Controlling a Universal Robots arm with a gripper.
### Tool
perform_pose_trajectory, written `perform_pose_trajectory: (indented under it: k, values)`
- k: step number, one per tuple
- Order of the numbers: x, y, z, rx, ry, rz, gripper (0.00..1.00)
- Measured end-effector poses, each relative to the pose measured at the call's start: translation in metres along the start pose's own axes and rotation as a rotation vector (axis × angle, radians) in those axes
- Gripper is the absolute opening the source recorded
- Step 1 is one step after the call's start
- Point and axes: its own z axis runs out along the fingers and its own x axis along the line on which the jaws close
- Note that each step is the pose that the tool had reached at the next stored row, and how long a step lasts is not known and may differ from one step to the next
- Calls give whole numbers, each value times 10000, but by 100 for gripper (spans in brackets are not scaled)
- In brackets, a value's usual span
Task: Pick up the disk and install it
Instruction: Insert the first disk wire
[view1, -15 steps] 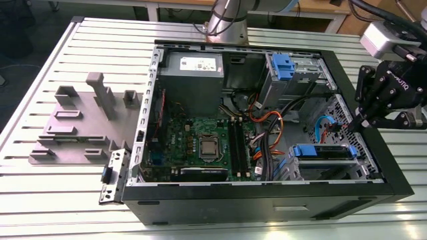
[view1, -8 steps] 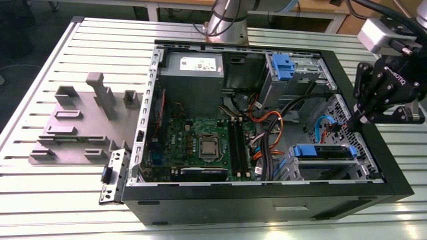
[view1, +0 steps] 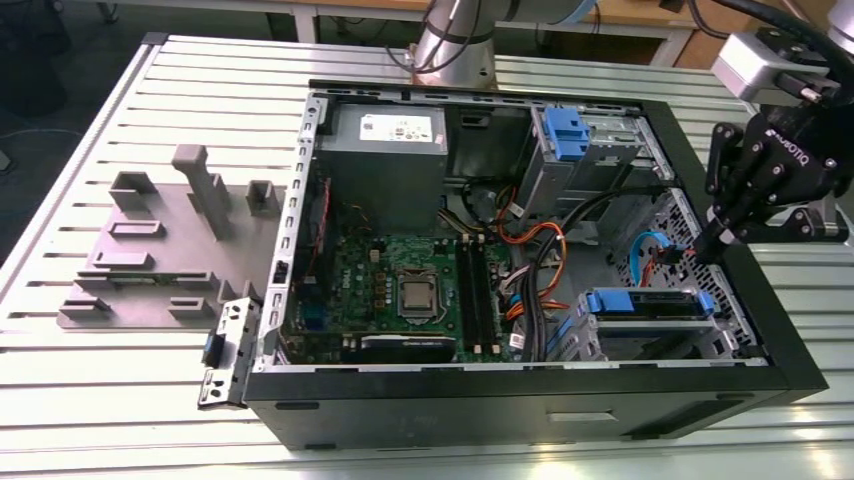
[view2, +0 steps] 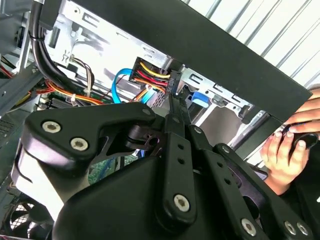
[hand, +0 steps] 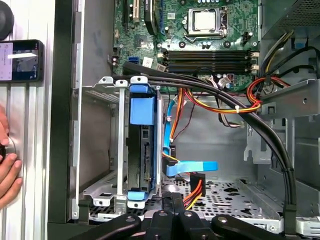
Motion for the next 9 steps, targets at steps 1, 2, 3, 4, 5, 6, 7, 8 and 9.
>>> perform_pose_trajectory:
  k: [1, 2, 3, 4, 5, 6, 7, 8, 9]
  values:
    - [0, 0, 0, 0, 1, 0, 11]
    - [0, 0, -1, 0, 2, 0, 11]
    - [-1, -2, -1, 0, 3, -2, 11]
    - [-1, -2, -1, 0, 3, -4, 11]
    - [-1, -2, -1, 1, 9, -19, 11]
    - [-1, -2, 0, 6, 14, -67, 11]
    - [-1, -1, 0, 15, 22, -165, 11]
    - [-1, -1, 1, 29, 31, -311, 11]
    - [-1, -2, 1, 46, 40, -486, 18]
